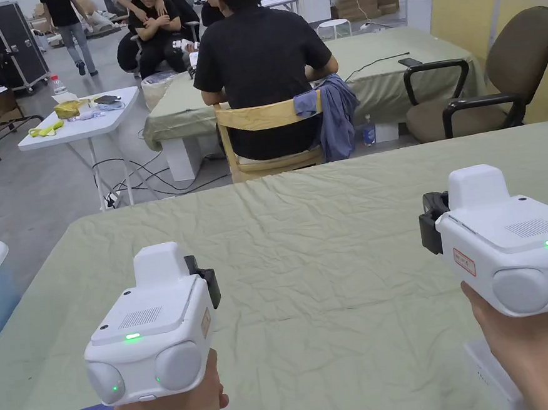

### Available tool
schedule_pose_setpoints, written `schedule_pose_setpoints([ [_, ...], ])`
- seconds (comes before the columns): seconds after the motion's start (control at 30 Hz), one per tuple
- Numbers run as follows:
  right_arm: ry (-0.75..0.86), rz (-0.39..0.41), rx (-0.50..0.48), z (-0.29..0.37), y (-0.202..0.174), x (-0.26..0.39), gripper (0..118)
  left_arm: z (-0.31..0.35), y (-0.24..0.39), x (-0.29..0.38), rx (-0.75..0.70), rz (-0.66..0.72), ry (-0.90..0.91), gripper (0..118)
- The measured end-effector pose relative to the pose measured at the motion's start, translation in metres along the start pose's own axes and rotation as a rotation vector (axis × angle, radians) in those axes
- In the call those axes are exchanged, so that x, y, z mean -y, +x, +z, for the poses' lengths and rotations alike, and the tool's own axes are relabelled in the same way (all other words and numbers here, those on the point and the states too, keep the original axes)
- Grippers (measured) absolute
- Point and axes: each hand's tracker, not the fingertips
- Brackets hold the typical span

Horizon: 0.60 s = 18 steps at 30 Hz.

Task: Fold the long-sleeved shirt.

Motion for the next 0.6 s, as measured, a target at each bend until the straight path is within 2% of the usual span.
schedule_pose_setpoints([
  [0.23,-0.009,0.015,0.010,0.0011,-0.0001,0.0002,1,-0.0005,0.0011,0.0005,-0.011,-0.021,-0.010,0],
  [0.33,-0.012,-0.013,-0.006,-0.0003,0.0027,0.0022,1,-0.0003,-0.0012,-0.0001,0.003,0.003,-0.002,0],
  [0.6,-0.015,-0.011,0.008,0.0002,0.0048,0.0032,1,-0.0020,-0.0002,0.0003,-0.002,-0.013,-0.010,0],
])
